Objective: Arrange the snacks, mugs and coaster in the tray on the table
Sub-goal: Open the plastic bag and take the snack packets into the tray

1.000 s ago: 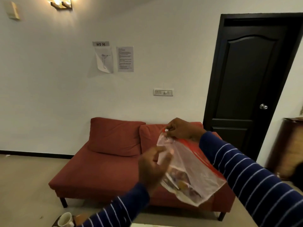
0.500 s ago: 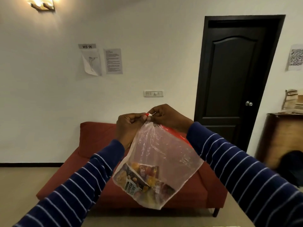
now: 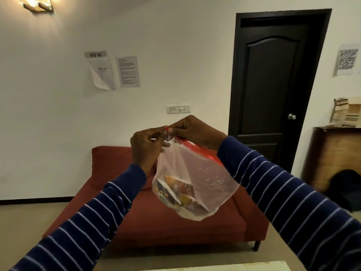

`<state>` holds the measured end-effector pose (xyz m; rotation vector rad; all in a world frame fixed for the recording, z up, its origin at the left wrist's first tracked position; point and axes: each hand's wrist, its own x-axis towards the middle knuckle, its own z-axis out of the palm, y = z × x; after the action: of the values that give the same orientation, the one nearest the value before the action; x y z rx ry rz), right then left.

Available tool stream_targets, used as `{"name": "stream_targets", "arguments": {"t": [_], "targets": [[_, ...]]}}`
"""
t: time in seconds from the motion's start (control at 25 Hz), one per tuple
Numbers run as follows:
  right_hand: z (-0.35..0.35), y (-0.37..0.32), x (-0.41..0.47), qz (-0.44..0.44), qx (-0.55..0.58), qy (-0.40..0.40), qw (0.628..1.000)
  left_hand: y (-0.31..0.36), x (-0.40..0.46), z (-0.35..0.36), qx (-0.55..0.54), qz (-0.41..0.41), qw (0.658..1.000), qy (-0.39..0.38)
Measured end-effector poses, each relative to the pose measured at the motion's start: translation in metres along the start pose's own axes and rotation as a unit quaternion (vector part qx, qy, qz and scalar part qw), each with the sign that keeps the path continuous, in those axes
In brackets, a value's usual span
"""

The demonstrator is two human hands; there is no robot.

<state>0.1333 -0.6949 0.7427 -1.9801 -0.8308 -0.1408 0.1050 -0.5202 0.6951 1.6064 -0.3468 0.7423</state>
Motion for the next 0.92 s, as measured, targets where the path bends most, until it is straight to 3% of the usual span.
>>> {"name": "stream_targets", "arguments": {"t": [0.2,0.4,0.72,0.92], "targets": [[0.001,-0.013,0.009,-0.006,-0.129,0.052,0.99,0.004,0.001,0.007,0.038,0.017,0.998,0.048],[0.0,-0.015,0.004,0.014,-0.152,0.1,0.983,0.017,0.015,0.003,0.026,-0.032,0.995,0.09],[-0.038,0.027,-0.035,0.096,-0.217,0.059,0.97,0.025,0.038,-0.058,-0.029,-0.111,0.986,0.125],[-0.045,0.044,-0.054,0.132,-0.216,0.022,0.967,0.028,0.029,-0.068,-0.023,-0.121,0.988,0.097]]}}
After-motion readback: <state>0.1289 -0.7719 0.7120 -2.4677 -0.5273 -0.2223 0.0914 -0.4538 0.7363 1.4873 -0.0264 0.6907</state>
